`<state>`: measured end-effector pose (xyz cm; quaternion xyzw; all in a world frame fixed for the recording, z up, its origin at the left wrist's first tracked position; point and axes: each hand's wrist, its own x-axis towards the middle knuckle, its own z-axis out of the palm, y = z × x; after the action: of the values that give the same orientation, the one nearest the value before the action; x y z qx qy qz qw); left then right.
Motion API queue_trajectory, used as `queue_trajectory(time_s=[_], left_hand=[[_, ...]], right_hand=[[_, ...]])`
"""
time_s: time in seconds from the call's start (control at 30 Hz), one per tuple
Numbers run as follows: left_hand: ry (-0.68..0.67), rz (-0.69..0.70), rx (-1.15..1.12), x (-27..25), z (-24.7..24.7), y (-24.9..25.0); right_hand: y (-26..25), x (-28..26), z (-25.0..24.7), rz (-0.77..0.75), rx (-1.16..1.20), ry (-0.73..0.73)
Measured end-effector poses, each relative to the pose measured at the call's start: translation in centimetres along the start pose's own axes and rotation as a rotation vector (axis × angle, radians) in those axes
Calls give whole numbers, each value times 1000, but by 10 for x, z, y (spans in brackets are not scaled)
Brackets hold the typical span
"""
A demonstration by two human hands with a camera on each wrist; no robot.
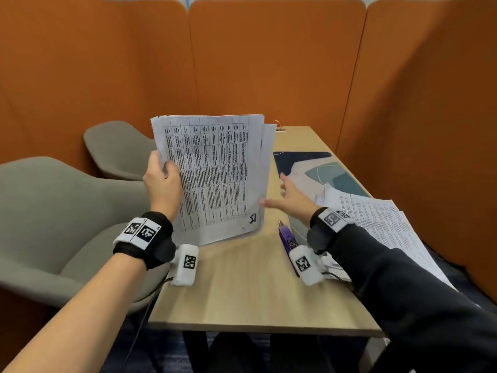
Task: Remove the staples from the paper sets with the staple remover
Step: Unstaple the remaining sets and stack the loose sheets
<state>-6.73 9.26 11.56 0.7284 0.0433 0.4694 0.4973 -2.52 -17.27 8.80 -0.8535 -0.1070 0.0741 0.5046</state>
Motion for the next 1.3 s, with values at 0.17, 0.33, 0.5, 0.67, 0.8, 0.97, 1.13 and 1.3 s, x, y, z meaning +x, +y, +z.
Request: queue_trajectory(time_s=[0.17, 0.33, 0.5, 0.67, 0.8, 0.97, 1.13, 1.3], left_hand=[[7, 117, -158, -6, 16, 26], [90, 126, -234, -7, 18, 33], [31, -239, -150, -25, 28, 9], [177, -307, -221, -10, 46, 18], [26, -340, -141, -23, 50, -7], [72, -201, 23, -20, 41, -17], [-82, -231, 306, -18, 26, -26], [-246, -236, 402, -37, 25, -47]], right_hand=[[-56, 7, -3, -269, 380, 95], [-63, 7, -4, -344, 439, 130], [-31, 9, 14, -225, 436, 122], [-45, 22, 23, -277, 596, 164], [-19, 29, 28, -145, 382, 132], [-9, 16, 4, 82, -615, -115], [18, -9, 8, 356, -1090, -339], [36, -8, 22, 353, -908, -181]])
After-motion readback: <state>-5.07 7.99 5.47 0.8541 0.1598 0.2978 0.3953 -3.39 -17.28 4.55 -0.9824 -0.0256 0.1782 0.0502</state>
